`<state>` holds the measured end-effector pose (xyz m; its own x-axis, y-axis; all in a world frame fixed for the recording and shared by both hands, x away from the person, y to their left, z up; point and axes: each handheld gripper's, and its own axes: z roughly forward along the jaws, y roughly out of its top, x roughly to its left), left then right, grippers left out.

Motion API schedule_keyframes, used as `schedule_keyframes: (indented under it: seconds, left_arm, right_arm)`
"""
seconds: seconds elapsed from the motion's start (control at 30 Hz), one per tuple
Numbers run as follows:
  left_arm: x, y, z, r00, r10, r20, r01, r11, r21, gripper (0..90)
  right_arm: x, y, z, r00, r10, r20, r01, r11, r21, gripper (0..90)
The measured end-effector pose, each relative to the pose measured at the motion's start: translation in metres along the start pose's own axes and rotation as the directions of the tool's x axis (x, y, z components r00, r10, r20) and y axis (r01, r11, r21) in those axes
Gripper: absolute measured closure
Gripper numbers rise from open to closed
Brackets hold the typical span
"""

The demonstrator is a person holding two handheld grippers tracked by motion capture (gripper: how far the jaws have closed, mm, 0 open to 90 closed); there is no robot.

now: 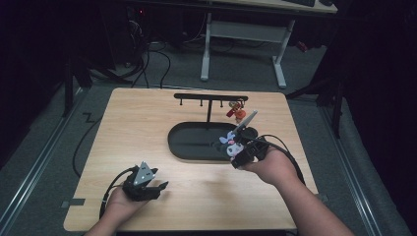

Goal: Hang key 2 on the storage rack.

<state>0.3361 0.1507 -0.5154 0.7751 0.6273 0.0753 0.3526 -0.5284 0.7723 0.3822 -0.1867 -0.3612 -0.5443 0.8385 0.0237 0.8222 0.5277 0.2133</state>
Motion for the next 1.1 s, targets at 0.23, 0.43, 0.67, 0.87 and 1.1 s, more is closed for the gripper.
schedule_keyframes:
  seconds: [0.23,0.43,0.67,0.87,1.1]
  left_arm:
    - [0.000,0.000,0.001,1.0000,0.006,-0.002,-0.006,1.0000,0.005,38.2]
    - [0.000,0.000,0.001,0.9999,0.010,-0.001,-0.010,0.9999,0.007,38.3]
    - [-0.001,0.000,0.001,0.9999,0.014,-0.002,-0.014,0.9999,0.006,38.2]
    - [0.000,-0.001,0.000,1.0000,0.009,-0.004,-0.008,0.9999,0.009,38.3]
    - [0.000,-0.001,-0.001,0.9999,0.011,-0.001,-0.011,0.9999,0.007,38.2]
  right_arm:
    - [-0.008,0.014,-0.009,0.9995,0.017,-0.027,-0.017,1.000,0.005,47.4]
    - [-0.015,0.027,-0.016,0.9994,0.033,-0.013,-0.033,0.999,0.006,47.4]
    - [-0.023,0.040,-0.024,0.9974,0.070,-0.015,-0.070,0.998,-0.001,47.5]
    - [-0.026,0.052,-0.031,0.9983,0.057,-0.010,-0.057,0.998,0.004,47.5]
    - [-0.026,0.073,-0.043,0.9988,0.048,-0.003,-0.048,0.999,0.004,47.5]
